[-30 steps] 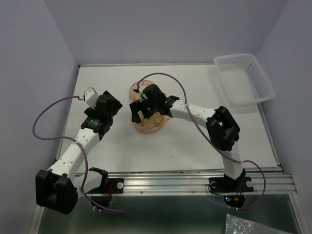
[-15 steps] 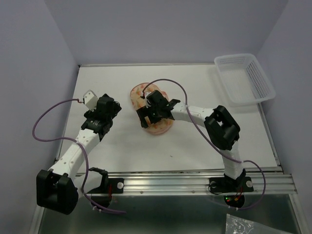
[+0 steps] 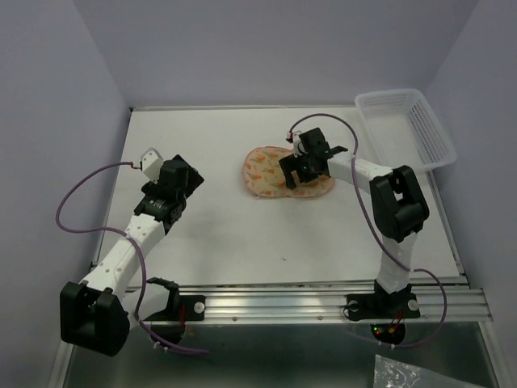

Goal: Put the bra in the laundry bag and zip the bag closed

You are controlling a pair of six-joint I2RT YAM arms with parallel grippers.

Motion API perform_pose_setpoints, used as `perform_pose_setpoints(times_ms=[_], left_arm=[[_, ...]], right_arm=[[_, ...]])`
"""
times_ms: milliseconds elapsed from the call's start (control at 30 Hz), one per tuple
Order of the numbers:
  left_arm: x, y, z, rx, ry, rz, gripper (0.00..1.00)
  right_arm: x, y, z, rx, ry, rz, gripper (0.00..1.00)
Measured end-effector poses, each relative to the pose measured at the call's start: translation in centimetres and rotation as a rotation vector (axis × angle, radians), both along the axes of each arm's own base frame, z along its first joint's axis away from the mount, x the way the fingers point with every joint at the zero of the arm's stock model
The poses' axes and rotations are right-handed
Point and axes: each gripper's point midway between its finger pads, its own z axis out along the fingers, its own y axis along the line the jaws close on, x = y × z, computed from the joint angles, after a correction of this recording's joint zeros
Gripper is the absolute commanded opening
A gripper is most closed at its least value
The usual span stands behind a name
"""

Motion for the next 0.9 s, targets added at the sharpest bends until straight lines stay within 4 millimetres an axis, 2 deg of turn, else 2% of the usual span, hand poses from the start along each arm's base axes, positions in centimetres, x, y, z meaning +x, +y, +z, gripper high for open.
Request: perform_pose_setpoints(times_ms=[67,133,233,300,433,533,633,700,767,900], left_arm=[[0.1,-0.4,0.1,-0.007,-0.002,-0.024,0.99],[0.3,-0.9,0.2,-0.016,-0.007,-0.049,0.99],[0.6,-1.7,0.1,-0.03,-0.006,-0.095,0.99],[0.8,-2.3,-0.2,-0.038,0.0,-0.125,0.99],[1.2,-3.3,-1.2,-0.045,0.03,-0.18,0.99],[1.4,-4.0,-1.9,-0.051,0.049,-0.221,0.99],[1.7,-4.6,-2.5,-0.057,0.062,-0.252,0.99],[1.8,-5.0,-3.1,-0.059,0.078,-0.271,0.99],[1.9,-5.3,-3.6,-0.062,0.092,-0.29,0.99],[2.1,-6.1,-3.8,-0.075,0.095,-0.33,0.99]], right_arm=[[1.5,-2.7,0.3,-0.034,-0.014,-0.015,1.0],[3.5,-4.3,1.0,-0.062,-0.029,-0.021,1.0],[7.1,-4.3,2.4,-0.081,-0.084,-0.019,1.0],[8.3,-3.8,3.1,-0.074,-0.107,-0.013,1.0],[7.5,-3.0,3.9,-0.029,-0.085,-0.025,1.0],[5.4,-3.0,4.7,0.019,-0.065,-0.028,1.0],[3.2,-3.0,6.7,0.045,-0.082,-0.008,1.0],[3.1,-2.6,8.2,0.058,-0.12,0.0,1.0],[3.3,-2.1,9.0,0.069,-0.146,0.007,1.0],[3.7,-0.9,8.3,0.054,-0.149,0.031,1.0]])
